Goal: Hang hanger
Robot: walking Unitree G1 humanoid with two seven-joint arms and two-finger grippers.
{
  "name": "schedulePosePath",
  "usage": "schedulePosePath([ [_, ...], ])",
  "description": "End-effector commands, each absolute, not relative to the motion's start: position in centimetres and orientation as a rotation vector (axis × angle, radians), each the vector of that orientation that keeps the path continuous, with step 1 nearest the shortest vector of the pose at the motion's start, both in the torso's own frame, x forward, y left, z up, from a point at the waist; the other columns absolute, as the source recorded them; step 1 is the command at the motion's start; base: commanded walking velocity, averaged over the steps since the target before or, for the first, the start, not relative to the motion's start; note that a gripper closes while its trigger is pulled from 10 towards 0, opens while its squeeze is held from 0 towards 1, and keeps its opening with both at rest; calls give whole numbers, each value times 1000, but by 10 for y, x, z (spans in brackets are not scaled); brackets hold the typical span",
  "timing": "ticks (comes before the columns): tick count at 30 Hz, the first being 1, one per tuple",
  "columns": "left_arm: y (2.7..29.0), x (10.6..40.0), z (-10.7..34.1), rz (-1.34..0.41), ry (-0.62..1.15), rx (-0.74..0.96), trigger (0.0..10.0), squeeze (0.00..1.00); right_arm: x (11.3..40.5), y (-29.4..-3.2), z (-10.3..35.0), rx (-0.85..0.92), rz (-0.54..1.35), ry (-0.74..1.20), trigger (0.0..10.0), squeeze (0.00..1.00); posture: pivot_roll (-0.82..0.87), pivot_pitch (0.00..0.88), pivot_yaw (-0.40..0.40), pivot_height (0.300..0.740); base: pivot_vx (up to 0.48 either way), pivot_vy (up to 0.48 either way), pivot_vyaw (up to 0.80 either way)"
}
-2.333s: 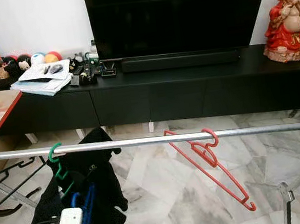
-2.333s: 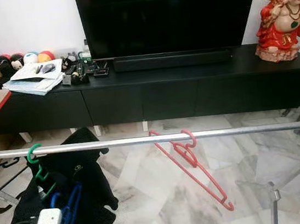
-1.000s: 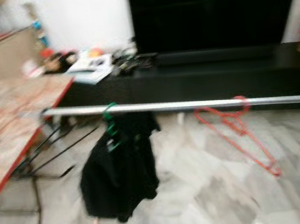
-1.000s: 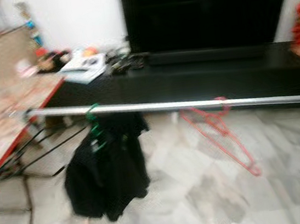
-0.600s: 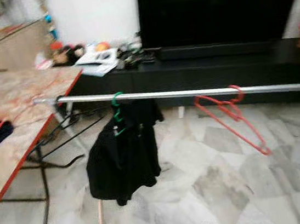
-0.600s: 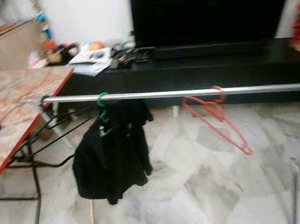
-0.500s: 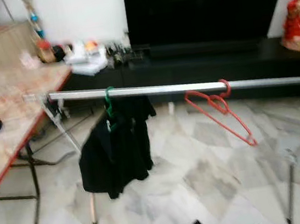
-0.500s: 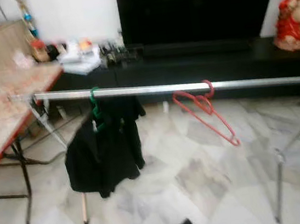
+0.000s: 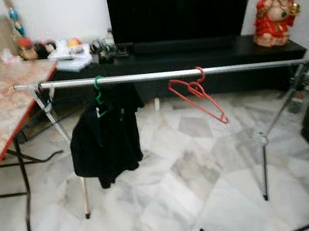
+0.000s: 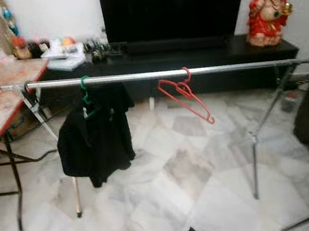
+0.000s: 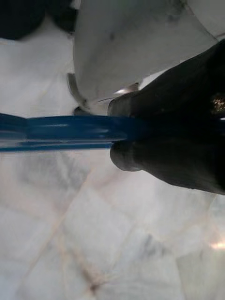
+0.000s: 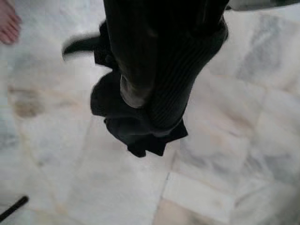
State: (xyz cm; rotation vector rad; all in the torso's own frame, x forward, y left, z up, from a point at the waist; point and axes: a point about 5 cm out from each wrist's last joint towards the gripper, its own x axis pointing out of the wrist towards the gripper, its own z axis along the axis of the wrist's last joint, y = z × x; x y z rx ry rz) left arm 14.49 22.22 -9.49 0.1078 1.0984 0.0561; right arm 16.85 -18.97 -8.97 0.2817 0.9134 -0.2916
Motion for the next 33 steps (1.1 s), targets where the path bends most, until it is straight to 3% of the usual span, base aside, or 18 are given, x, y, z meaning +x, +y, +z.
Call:
schedulePosePath([
  [1,218,138,-98,41,1123,103,10000,0,173,-193,-87,276,-296,896,10000,0,89,0,-38,740,-349,0,0],
  [15,217,137,-99,48,1126,90,10000,0,173,-194,-87,277,-295,899,10000,0,89,0,-40,740,-74,0,0],
  [19,218,137,-99,51,1130,86,10000,0,176,-194,-86,275,-283,885,10000,0,90,0,-42,740,0,480,0],
  [25,218,137,-99,49,1129,92,10000,0,193,-191,-78,268,-249,833,10000,0,89,0,-43,740,0,434,0],
  [33,218,138,-98,39,1119,109,10000,0,218,-187,-63,277,-225,751,10000,0,93,0,-46,740,0,0,0],
])
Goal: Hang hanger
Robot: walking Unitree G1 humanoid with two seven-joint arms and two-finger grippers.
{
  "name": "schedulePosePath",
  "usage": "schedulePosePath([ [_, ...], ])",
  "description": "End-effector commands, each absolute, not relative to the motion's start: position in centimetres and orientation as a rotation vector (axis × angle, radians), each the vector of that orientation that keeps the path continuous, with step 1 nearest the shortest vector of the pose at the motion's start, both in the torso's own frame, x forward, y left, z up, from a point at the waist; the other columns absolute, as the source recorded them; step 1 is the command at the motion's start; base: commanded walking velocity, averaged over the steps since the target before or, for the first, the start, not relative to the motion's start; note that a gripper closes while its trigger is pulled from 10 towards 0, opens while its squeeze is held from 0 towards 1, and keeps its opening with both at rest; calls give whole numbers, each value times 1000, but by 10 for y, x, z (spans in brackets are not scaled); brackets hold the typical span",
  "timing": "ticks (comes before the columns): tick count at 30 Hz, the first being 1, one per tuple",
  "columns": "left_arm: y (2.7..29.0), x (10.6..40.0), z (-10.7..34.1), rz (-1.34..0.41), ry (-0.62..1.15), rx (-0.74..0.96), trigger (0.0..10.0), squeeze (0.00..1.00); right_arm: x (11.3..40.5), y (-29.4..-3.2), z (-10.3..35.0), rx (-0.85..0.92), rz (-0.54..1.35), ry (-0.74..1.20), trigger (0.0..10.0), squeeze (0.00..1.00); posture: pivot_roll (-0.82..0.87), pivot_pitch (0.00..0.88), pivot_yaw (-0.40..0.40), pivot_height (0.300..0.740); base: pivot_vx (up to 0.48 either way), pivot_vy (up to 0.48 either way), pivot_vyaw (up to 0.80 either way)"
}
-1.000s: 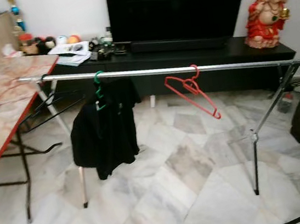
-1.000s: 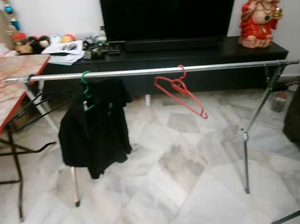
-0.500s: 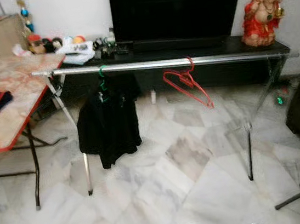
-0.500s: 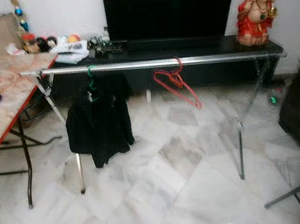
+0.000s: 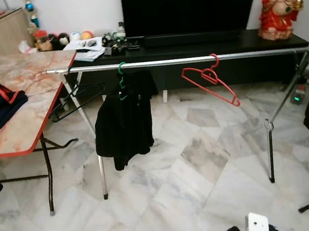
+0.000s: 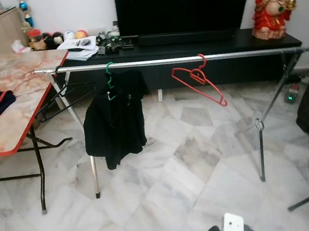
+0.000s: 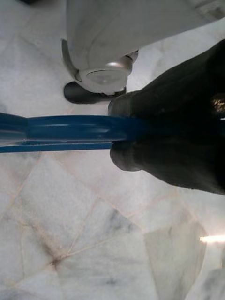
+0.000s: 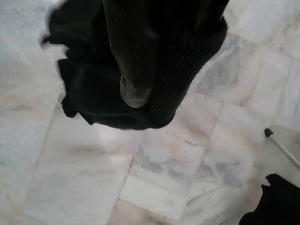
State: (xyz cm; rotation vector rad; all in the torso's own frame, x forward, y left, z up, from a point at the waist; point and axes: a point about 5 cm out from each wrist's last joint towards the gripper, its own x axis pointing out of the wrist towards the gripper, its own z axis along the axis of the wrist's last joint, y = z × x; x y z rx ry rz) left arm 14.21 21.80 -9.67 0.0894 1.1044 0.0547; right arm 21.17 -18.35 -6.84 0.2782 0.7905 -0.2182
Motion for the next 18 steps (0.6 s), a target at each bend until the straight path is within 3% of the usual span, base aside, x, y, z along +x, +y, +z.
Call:
schedulePosePath([
  [1,219,139,-98,37,1117,111,10000,0,219,-187,-63,276,-224,747,10000,0,93,0,-46,740,0,0,0],
  [7,231,164,-84,22,997,169,10000,0,249,-188,-41,238,-180,635,10000,0,102,0,-48,740,0,0,0],
  [13,238,211,-55,-34,789,193,10000,0,288,-189,-7,237,-152,481,10000,0,101,0,-48,740,0,0,0],
  [18,221,257,-20,-295,632,212,10000,0,319,-180,24,183,-81,386,10000,0,105,0,-54,740,0,0,0],
])
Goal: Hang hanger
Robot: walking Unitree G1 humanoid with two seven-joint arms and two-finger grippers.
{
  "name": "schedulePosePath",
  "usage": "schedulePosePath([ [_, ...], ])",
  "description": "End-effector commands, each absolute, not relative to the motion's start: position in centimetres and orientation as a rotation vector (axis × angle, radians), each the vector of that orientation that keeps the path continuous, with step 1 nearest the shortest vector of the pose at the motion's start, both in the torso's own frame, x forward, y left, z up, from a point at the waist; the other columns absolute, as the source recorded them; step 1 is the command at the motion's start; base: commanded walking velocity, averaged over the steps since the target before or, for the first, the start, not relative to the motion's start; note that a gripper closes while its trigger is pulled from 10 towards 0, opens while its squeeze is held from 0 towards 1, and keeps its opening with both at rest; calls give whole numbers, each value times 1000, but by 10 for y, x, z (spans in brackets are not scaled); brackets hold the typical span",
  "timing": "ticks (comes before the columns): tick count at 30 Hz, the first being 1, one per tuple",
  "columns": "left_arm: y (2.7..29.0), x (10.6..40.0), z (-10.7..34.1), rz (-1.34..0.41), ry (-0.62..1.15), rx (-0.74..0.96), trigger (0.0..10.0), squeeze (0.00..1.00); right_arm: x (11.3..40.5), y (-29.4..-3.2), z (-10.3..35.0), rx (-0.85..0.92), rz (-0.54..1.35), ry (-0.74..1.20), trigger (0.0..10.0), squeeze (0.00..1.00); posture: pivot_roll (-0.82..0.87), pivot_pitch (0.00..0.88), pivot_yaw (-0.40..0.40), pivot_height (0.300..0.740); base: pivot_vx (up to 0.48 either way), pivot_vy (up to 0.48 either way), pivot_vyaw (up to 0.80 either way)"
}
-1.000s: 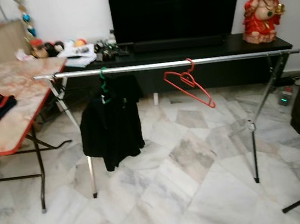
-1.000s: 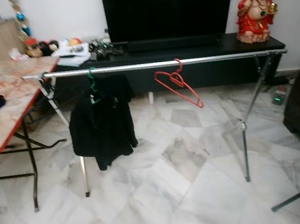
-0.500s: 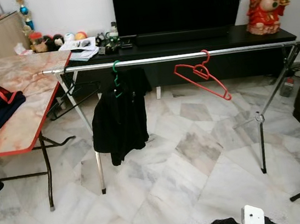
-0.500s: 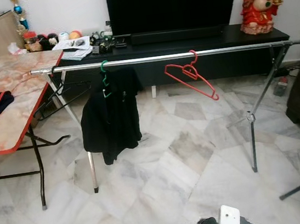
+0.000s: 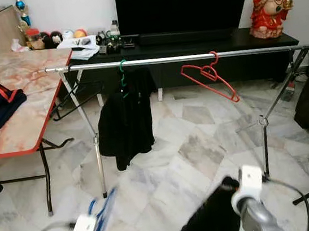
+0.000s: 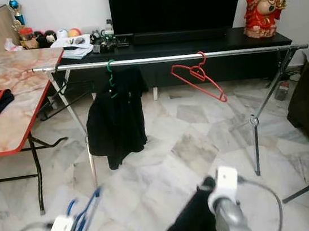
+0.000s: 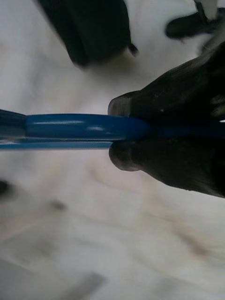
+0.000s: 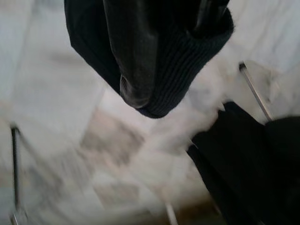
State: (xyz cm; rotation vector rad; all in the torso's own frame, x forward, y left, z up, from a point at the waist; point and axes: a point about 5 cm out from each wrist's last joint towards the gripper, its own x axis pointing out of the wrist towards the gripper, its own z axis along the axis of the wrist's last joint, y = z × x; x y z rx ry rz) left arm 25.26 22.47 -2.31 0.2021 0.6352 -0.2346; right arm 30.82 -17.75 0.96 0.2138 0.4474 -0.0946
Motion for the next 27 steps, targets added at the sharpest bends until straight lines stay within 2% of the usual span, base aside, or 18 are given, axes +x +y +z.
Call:
schedulePosePath([
  [1,211,261,-15,-431,629,234,10000,0,324,-178,29,141,-61,380,10000,0,106,0,-56,740,0,0,0],
  [5,196,260,-5,-762,678,337,10000,0,334,-170,40,70,-5,349,10000,0,109,0,-59,740,0,0,0],
  [10,193,259,4,-927,725,396,10000,0,337,-169,44,76,-2,334,10000,0,107,0,-59,740,0,0,0],
  [12,187,259,22,-1081,734,441,10000,0,338,-168,45,79,-5,338,10000,0,112,0,-61,740,0,0,0],
  [18,166,260,51,-1223,690,419,10000,0,337,-169,43,76,-13,348,10000,0,110,0,-60,740,0,0,0],
  [27,146,257,78,-1304,637,385,10000,0,341,-167,47,67,-7,355,10000,0,115,0,-62,740,0,0,0],
])
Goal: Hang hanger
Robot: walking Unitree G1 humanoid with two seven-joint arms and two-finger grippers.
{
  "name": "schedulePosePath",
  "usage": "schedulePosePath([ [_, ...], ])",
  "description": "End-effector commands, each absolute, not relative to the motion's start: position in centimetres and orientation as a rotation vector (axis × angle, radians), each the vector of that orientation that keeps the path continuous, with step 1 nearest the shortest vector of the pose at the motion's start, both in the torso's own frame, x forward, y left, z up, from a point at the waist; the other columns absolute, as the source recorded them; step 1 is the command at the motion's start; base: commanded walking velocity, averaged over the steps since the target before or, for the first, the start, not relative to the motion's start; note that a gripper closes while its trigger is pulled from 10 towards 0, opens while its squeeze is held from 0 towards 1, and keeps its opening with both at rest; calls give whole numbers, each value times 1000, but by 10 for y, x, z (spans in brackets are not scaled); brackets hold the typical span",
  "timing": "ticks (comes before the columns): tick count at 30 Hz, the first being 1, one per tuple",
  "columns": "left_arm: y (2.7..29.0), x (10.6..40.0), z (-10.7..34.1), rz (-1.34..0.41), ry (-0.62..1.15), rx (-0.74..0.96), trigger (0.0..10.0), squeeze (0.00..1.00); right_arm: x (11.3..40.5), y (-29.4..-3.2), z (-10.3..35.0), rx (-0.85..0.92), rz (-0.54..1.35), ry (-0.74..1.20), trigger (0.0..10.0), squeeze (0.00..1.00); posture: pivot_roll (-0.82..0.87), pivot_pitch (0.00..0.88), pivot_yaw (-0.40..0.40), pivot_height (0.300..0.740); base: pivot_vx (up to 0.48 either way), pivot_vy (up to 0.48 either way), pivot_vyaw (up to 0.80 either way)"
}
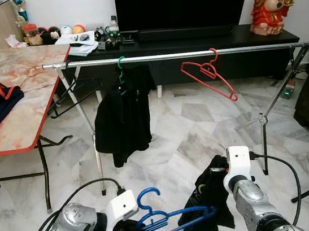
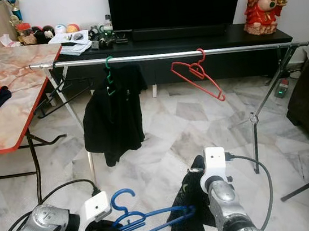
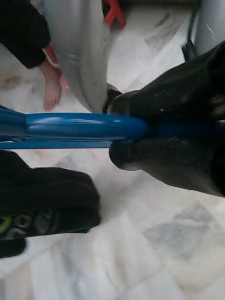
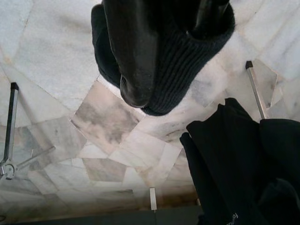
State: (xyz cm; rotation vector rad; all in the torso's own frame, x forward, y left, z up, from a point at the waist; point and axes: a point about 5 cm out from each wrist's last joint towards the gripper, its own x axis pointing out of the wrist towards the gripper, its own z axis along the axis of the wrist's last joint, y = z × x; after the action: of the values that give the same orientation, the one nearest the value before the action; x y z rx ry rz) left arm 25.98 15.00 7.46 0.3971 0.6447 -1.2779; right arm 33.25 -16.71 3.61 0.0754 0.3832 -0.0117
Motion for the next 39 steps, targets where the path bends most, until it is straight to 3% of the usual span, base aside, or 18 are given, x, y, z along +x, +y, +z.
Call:
schedulePosePath([
  [1,144,256,80,-1309,634,385,10000,0,342,-166,48,69,-5,355,10000,0,117,0,-63,740,0,0,0],
  [13,129,253,90,-1276,600,334,10000,0,343,-159,43,-44,-5,478,10000,0,125,0,-64,740,0,0,0],
  [21,119,263,92,-1189,544,271,10000,0,356,-141,59,160,4,504,10000,0,130,0,-66,740,0,0,0],
  [27,118,264,92,-1176,546,274,10000,0,365,-135,72,180,28,473,10000,0,130,0,-70,740,0,0,0],
  [39,136,276,80,-985,603,371,10000,0,364,-144,69,188,-11,498,10000,0,131,0,-73,740,0,0,0],
])
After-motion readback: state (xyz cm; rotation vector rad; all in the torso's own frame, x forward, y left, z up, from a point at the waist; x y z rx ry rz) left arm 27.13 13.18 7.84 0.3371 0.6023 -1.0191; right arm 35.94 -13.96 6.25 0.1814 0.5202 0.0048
